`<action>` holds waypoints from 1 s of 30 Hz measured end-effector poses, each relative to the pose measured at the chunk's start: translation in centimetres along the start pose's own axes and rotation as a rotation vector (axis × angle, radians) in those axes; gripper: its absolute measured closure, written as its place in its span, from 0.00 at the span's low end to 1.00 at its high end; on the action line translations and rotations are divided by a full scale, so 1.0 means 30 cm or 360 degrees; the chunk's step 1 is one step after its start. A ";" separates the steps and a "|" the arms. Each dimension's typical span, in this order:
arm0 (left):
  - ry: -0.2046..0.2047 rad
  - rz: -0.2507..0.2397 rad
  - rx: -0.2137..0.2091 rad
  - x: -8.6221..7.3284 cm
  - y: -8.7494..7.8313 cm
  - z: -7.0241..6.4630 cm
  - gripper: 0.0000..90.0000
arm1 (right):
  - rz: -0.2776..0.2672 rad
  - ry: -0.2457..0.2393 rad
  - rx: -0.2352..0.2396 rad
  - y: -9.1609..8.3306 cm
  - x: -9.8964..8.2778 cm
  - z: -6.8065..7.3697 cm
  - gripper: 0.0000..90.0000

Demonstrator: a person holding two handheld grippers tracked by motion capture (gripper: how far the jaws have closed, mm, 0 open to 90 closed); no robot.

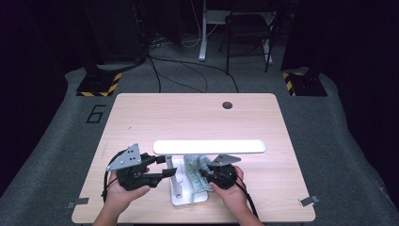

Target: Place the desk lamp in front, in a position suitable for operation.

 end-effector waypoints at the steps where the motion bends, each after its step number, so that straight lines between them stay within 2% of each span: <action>1: -0.0002 -0.0002 0.0001 0.000 0.001 0.000 0.57 | -0.0003 -0.0008 0.0020 -0.004 -0.005 0.017 0.79; 6: -0.0004 -0.0002 0.0002 0.000 0.001 0.000 0.57 | 0.0003 0.0006 0.0116 -0.008 -0.034 0.083 0.78; 7: -0.0004 -0.0003 0.0004 0.000 0.002 0.000 0.57 | 0.0014 0.0015 0.0122 -0.004 -0.041 0.094 0.78; 8: 0.0008 -0.0005 0.0011 0.001 0.003 0.002 0.57 | 0.0031 -0.0027 0.0115 0.003 -0.049 0.097 0.78; 9: 0.0011 -0.0006 0.0011 0.001 0.003 0.002 0.57 | 0.0060 -0.0028 0.0099 0.010 -0.060 0.103 0.78; 11: -0.0002 -0.0008 0.0010 0.000 0.003 0.000 0.57 | 0.0100 -0.0074 0.0076 0.027 -0.082 0.100 0.78; 16: -0.0002 -0.0009 0.0008 -0.001 0.004 -0.001 0.57 | 0.0060 -0.0046 0.0098 0.026 -0.100 0.082 0.78; 21: -0.0014 -0.0011 0.0004 -0.003 0.002 -0.004 0.57 | 0.0043 -0.0059 0.0057 0.017 -0.111 0.074 0.78; 28: -0.0015 -0.0017 0.0002 -0.003 0.005 -0.005 0.57 | 0.0036 -0.0006 0.0026 0.006 -0.120 0.045 0.78; 30: -0.0017 -0.0019 0.0001 -0.003 0.006 -0.004 0.57 | 0.0020 0.0033 0.0026 0.004 -0.124 0.037 0.78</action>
Point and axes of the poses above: each handheld gripper's, and its own axes: y roughly forward along the jaws, x roughly out of its top, z roughly to its left, the point moved 4 cm from there along y, roughly forward along the jaws, and after that the axes turned 7 degrees about x, right-handed, at the moved point
